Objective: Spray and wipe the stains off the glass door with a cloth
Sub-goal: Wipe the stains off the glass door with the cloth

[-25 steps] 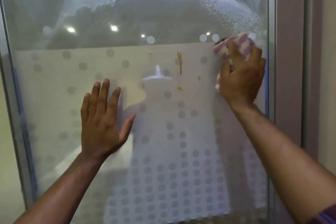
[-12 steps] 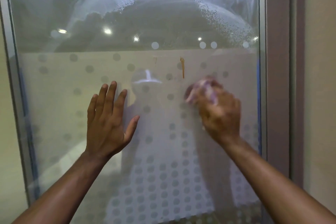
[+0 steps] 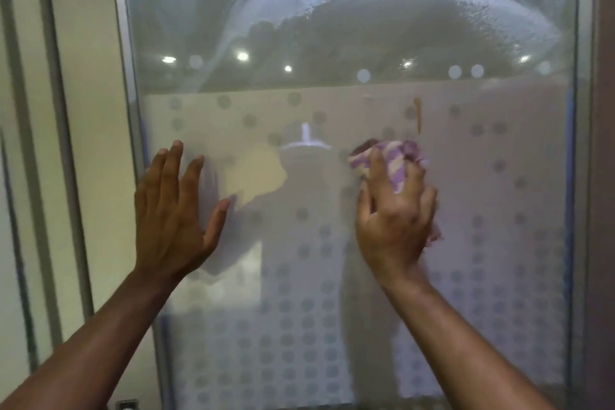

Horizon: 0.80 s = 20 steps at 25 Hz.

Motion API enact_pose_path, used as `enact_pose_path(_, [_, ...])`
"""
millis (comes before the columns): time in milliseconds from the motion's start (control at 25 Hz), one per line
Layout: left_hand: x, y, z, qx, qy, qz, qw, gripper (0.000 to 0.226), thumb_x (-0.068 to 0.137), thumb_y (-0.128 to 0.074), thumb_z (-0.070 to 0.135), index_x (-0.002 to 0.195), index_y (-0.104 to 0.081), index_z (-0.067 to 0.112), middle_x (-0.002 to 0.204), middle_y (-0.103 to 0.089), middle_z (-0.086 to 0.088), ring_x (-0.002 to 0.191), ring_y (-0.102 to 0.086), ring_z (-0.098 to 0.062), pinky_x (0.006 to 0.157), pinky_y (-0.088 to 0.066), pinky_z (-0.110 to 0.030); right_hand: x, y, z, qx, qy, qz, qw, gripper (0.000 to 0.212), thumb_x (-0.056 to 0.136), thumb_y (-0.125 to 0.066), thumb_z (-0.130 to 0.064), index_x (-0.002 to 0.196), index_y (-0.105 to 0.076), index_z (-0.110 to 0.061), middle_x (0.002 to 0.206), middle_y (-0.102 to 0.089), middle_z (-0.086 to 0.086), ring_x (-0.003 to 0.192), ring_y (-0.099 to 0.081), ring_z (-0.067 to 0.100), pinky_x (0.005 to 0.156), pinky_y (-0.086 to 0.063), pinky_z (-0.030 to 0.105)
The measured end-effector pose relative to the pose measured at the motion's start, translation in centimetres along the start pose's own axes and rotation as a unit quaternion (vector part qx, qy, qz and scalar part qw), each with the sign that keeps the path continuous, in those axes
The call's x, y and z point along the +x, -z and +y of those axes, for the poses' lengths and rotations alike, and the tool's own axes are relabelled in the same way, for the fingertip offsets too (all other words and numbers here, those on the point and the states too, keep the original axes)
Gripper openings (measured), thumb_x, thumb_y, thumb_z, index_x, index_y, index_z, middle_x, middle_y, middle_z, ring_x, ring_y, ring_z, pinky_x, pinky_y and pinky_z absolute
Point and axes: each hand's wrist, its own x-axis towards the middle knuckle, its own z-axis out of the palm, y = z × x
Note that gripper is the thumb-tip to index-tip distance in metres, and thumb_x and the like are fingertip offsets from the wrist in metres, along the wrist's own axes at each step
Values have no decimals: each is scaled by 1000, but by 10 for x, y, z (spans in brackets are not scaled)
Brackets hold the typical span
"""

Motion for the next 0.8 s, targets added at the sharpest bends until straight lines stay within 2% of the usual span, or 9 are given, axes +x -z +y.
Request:
enact_pose_path(80, [-8, -1, -14, -22, -7, 8, 1000, 79, 110, -42, 59, 160, -45, -1, 174, -34, -30, 161, -35, -52, 128, -34, -63, -37, -10, -39, 28, 107, -14, 994, 51, 100, -71, -17, 149, -64, -29, 144, -64, 23, 100, -64, 48, 87, -52, 50])
enact_pose_path(160, [-17, -5, -24, -72, -25, 16, 997, 79, 111, -42, 55, 161, -42, -7, 172, -36, -32, 161, -35, -54, 129, -34, -67, -81, -16, -68, 66, 222, -50, 971, 50, 100, -69, -11, 146, -66, -29, 138, -69, 20, 99, -67, 47, 81, -56, 50])
enact_pose_path(240, [-21, -8, -29, -124, -36, 24, 991, 79, 112, -41, 53, 162, -38, -7, 173, -36, -32, 162, -34, -53, 131, -31, -66, -101, -19, -83, 85, 301, -74, 947, 45, 102, -70, -14, 143, -67, -30, 135, -72, 16, 100, -69, 44, 78, -56, 49])
enact_pose_path(320, [-22, -12, -33, -144, -41, 29, 988, 79, 112, -40, 53, 165, -34, -4, 175, -34, -29, 164, -31, -50, 134, -28, -63, -82, -23, -93, 74, 350, -71, 931, 41, 103, -70, -20, 143, -68, -31, 135, -72, 14, 101, -70, 42, 74, -54, 47])
enact_pose_path(400, [-23, -16, -35, -148, -52, 36, 987, 79, 111, -40, 53, 167, -32, -1, 176, -32, -27, 166, -29, -48, 136, -26, -60, -39, -30, -107, 50, 356, -40, 932, 35, 106, -67, -24, 140, -70, -33, 138, -72, 15, 104, -71, 42, 72, -51, 46])
enact_pose_path(480, [-23, -19, -36, -156, -57, 44, 985, 78, 111, -41, 53, 168, -30, 2, 177, -31, -26, 167, -27, -46, 138, -23, -55, 20, -41, -126, 4, 318, 5, 948, 35, 106, -64, -24, 139, -70, -34, 142, -70, 16, 104, -71, 40, 72, -50, 46])
enact_pose_path(600, [-24, -21, -37, -182, -50, 51, 981, 77, 111, -39, 54, 168, -31, 2, 177, -30, -26, 168, -26, -44, 139, -20, -50, 98, -52, -156, -49, 258, 13, 965, 42, 107, -56, -29, 148, -61, -34, 151, -62, 16, 108, -67, 43, 81, -53, 48])
enact_pose_path(680, [-24, -22, -39, -220, -45, 59, 973, 80, 111, -36, 56, 167, -31, 0, 177, -30, -27, 168, -27, -44, 138, -21, -53, 117, -53, -166, -45, 235, -7, 971, 44, 107, -51, -31, 150, -58, -33, 155, -58, 17, 114, -65, 44, 87, -53, 51])
enact_pose_path(800, [-23, -22, -42, -309, -38, 87, 946, 83, 111, -33, 60, 169, -26, 1, 176, -29, -26, 166, -29, -44, 133, -28, -66, 88, -48, -170, -5, 266, -12, 964, 42, 105, -55, -30, 147, -65, -29, 150, -61, 21, 107, -65, 47, 84, -52, 49])
